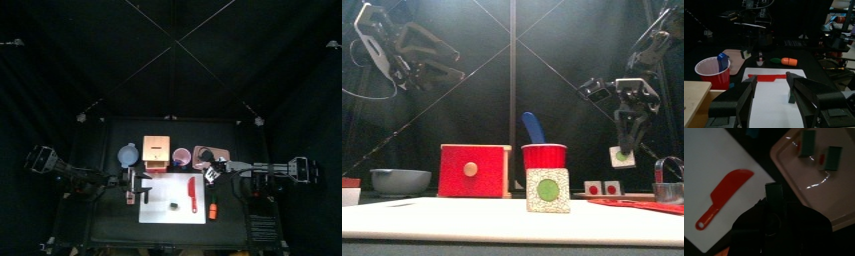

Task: Place sushi on board then cut the sushi with the knife then place the pieces on the plate
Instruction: Place the 4 sushi pieces on the plate

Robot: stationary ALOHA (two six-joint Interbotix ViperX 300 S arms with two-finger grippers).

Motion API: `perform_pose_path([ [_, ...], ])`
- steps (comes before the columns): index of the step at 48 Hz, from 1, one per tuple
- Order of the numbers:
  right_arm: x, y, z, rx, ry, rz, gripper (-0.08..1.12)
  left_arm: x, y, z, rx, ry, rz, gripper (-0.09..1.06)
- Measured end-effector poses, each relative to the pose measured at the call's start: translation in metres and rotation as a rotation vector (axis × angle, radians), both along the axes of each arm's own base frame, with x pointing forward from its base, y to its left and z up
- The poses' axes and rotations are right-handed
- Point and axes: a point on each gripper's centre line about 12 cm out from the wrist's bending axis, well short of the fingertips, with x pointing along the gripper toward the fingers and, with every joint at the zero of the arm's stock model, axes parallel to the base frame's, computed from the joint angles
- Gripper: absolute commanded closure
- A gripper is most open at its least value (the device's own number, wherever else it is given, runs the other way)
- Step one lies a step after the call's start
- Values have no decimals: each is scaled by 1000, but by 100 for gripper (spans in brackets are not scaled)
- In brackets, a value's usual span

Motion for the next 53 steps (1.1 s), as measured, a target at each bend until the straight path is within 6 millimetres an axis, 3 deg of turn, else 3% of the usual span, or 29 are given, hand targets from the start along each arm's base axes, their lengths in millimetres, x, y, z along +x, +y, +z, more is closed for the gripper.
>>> perform_pose_path([
  [9, -14, -32, -16, -24, -7, -122, 49, 0, 0, 0, 3, -1, -1, 10],
  [21, -28, -46, -25, -42, 32, -167, 48, -1, 1, -2, 5, 5, 0, 10],
  [32, -22, -57, -27, -73, -35, -175, 26, -1, 1, -2, 5, 5, 0, 10],
  [36, -24, -57, -29, -64, -16, -179, 26, -1, 1, -2, 5, 7, 0, 10],
  [41, -28, -51, -25, -50, 18, -177, 26, -1, 1, -2, 5, 5, 0, 10],
  [46, -25, -33, -5, -63, -6, -126, 26, -1, 1, -2, 6, 6, -1, 10],
  [53, 6, 18, 34, -40, -203, 70, 26, 0, 1, -2, 5, 5, 0, 10],
])
